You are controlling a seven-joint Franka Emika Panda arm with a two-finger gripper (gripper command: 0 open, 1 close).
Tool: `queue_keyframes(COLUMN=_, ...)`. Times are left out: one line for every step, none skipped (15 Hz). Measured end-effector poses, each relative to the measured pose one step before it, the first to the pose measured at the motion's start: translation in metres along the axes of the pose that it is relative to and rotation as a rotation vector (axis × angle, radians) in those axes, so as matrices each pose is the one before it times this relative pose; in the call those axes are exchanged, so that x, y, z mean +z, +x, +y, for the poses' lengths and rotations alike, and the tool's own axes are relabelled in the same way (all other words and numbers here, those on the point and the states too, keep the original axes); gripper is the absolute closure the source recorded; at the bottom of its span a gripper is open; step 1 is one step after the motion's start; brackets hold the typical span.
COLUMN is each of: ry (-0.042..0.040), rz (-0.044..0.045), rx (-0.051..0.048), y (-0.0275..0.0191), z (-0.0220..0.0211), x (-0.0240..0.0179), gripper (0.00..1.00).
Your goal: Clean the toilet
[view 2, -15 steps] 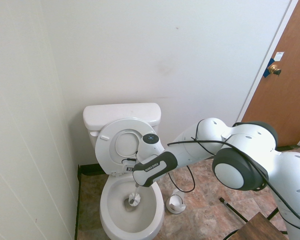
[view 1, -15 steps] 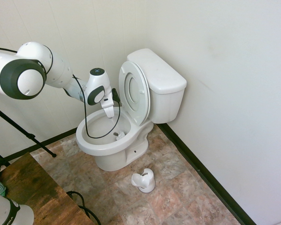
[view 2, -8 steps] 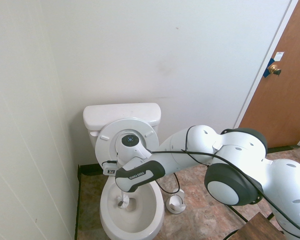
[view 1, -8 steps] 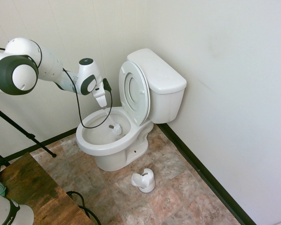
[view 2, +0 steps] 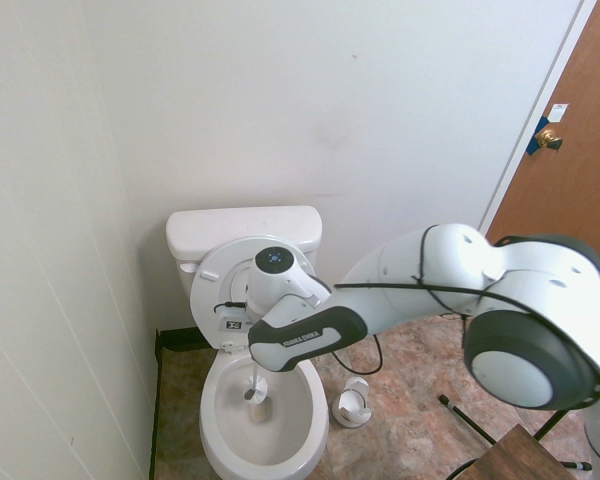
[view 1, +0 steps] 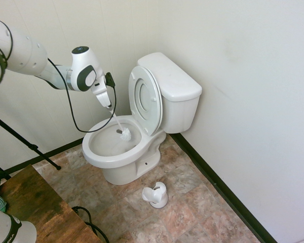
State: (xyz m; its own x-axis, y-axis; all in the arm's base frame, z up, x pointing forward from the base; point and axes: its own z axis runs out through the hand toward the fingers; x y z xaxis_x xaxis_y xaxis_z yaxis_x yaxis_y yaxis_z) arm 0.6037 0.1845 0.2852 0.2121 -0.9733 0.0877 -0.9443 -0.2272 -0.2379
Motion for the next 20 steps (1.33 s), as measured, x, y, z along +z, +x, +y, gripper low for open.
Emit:
queue_keyframes(ry=0.00651, rz=0.00666, rx=0.01628, y=0.01218, z=0.00647, x=-0.02083, gripper=1.0)
queue_keyframes(ry=0.00731, rz=0.0055, rx=0.01655, y=0.01363, z=0.0091, x=-0.01915, gripper=1.0)
queue_keyframes(ry=0.00423, rz=0.00343, rx=0.01794, y=0.01531, z=0.01118, x=-0.01578, gripper=1.0)
queue_keyframes(ry=0.00023, rz=0.00416, rx=0.01765, y=0.01712, z=0.01208, x=-0.013, gripper=1.0)
queue_keyframes(ry=-0.00299, rz=0.00508, rx=0.02407, y=0.02046, z=0.0125, x=-0.01154, gripper=1.0)
queue_keyframes(ry=-0.00693, rz=0.00856, rx=0.02754, y=0.02365, z=0.0119, x=-0.01038, gripper=1.0)
queue_keyframes(ry=-0.00657, rz=0.01122, rx=0.0258, y=0.02446, z=0.01145, x=-0.01024, gripper=1.0)
queue_keyframes(ry=-0.00508, rz=0.01544, rx=0.02731, y=0.02597, z=0.01158, x=-0.01153, gripper=1.0)
queue_keyframes(ry=-0.00817, rz=0.0083, rx=0.03209, y=0.02328, z=0.01253, x=-0.01168, gripper=1.0)
queue_keyframes(ry=-0.00988, rz=0.00398, rx=0.02296, y=0.01672, z=0.01423, x=-0.01051, gripper=1.0)
queue_keyframes(ry=-0.00539, rz=-0.00288, rx=0.01498, y=0.00964, z=0.01174, x=-0.0066, gripper=1.0)
queue_keyframes(ry=-0.00952, rz=-0.01247, rx=0.00896, y=0.00424, z=0.00657, x=0.00125, gripper=1.0)
queue_keyframes(ry=-0.01713, rz=-0.01286, rx=0.00689, y=0.00264, z=0.00234, x=0.00794, gripper=1.0)
queue_keyframes(ry=-0.01728, rz=-0.00829, rx=0.00784, y=0.00341, z=-0.00103, x=0.01446, gripper=1.0)
queue_keyframes(ry=-0.01517, rz=-0.00293, rx=0.0127, y=0.00504, z=-0.00336, x=0.01881, gripper=1.0)
queue_keyframes(ry=-0.01423, rz=-0.00027, rx=0.01356, y=0.00569, z=-0.0057, x=0.01944, gripper=1.0)
queue_keyframes(ry=-0.01314, rz=0.00014, rx=0.01264, y=0.0057, z=-0.00807, x=0.01819, gripper=1.0)
queue_keyframes(ry=-0.0124, rz=0.00068, rx=0.01572, y=0.00647, z=-0.01018, x=0.01771, gripper=1.0)
queue_keyframes(ry=-0.01522, rz=-0.00014, rx=0.01473, y=0.00522, z=-0.00947, x=0.01666, gripper=1.0)
queue_keyframes(ry=-0.01566, rz=-0.00293, rx=0.01168, y=0.0039, z=-0.00869, x=0.01579, gripper=1.0)
